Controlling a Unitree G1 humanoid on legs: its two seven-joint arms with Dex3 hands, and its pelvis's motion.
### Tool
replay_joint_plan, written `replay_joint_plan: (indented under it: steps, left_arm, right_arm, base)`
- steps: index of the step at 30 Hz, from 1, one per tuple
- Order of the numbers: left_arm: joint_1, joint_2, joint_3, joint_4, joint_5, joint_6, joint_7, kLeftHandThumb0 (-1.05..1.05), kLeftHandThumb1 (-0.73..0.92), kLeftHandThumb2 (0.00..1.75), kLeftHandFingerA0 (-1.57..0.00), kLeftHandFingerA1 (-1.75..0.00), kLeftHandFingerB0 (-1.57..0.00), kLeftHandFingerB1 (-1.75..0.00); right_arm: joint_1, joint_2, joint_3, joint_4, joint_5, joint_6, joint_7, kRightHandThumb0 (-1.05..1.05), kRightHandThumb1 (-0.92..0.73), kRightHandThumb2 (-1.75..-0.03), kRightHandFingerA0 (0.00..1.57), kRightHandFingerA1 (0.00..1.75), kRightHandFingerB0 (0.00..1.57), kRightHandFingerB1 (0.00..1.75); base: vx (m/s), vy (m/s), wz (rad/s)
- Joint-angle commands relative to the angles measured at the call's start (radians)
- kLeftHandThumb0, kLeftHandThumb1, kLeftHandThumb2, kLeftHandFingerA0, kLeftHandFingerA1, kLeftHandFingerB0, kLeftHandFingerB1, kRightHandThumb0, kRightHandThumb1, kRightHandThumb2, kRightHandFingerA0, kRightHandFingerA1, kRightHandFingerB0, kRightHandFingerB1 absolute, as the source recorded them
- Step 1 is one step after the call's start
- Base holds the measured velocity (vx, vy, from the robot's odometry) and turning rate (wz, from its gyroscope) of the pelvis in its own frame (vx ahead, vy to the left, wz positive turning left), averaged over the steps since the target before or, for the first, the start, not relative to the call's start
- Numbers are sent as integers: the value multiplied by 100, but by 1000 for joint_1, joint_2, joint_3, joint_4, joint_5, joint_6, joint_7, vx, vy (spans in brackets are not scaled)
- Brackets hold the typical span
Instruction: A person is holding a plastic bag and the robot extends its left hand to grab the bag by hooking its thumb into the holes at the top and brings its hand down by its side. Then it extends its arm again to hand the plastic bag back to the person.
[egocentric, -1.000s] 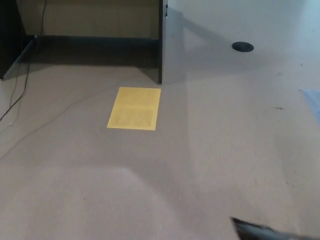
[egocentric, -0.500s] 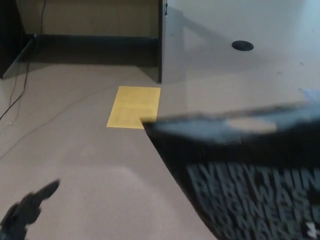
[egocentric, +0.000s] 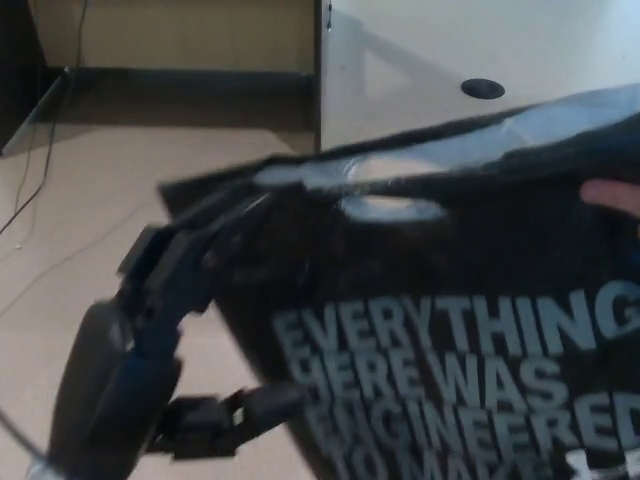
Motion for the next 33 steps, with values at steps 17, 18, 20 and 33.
replay_joint_plan:
  steps: [17, 18, 20, 33]
  left_arm:
    - [-368, -114, -81, 37, 425, 320, -41, -67, 44, 78, -9, -23, -9, -29]
    - [-371, -114, -85, 41, 432, 328, -43, -67, 44, 78, -9, -23, -9, -29]
    - [-381, -106, -95, 62, 475, 348, -39, -67, 44, 79, -8, -24, -8, -28]
    - [-353, -65, -143, 185, 543, 396, -29, -34, 17, 81, 0, -49, 0, -48]
  right_arm:
    - [34, -43, 5, -16, -15, -44, -16, -34, -68, -60, 70, 47, 63, 42]
    - [34, -45, 7, -17, -19, -45, -19, -34, -68, -60, 70, 47, 63, 42]
    - [30, -44, 9, -25, -19, -42, -15, -34, -68, -59, 70, 47, 62, 41]
    - [6, -41, 7, -10, -17, -36, -10, -36, -68, -61, 73, 49, 63, 42]
  base:
    - [0, 0, 0]
    - [0, 0, 0]
    - [0, 0, 0]
    - [0, 0, 0]
